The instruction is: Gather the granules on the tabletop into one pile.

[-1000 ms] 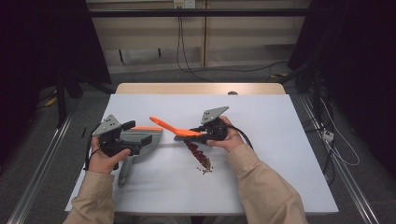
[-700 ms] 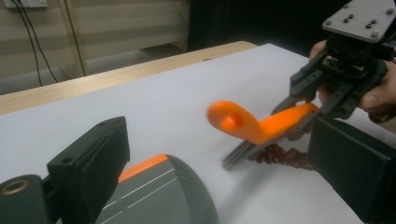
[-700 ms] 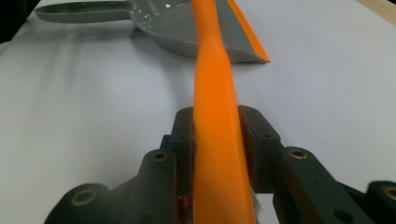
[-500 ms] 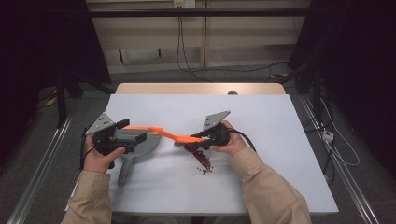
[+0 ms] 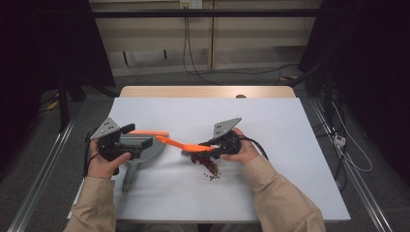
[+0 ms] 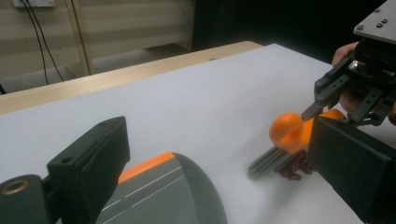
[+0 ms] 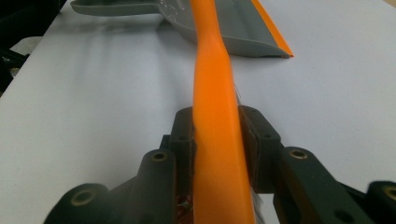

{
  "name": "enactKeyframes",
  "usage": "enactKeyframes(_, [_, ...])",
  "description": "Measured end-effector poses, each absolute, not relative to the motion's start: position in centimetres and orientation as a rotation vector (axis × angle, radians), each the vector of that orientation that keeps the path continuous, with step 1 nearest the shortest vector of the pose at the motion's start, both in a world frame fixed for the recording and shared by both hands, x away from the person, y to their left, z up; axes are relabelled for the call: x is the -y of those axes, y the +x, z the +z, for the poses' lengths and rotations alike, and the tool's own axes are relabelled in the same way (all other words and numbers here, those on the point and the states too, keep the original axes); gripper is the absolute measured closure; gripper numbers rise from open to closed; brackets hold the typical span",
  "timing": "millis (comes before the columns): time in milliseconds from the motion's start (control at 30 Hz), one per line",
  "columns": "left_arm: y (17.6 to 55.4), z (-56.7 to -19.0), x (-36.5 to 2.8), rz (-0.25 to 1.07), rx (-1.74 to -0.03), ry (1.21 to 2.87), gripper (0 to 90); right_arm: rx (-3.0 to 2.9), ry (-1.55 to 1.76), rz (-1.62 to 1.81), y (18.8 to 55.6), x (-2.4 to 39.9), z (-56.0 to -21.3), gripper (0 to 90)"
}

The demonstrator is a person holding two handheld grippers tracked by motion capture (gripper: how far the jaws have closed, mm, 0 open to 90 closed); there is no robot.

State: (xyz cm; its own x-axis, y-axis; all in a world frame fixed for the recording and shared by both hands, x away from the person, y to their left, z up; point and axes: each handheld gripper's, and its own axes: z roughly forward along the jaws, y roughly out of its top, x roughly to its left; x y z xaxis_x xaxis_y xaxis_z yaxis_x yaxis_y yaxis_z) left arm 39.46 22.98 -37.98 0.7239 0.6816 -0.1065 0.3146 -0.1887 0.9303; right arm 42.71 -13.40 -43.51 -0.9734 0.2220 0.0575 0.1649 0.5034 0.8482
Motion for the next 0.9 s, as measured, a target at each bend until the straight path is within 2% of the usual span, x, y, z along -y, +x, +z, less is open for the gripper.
enactKeyframes(900, [39.5,-38.1,-22.7,0.401,-0.786,1.794,5.9,-2.68,0.327,1.501,40.0,14.0,-43.4,69.2])
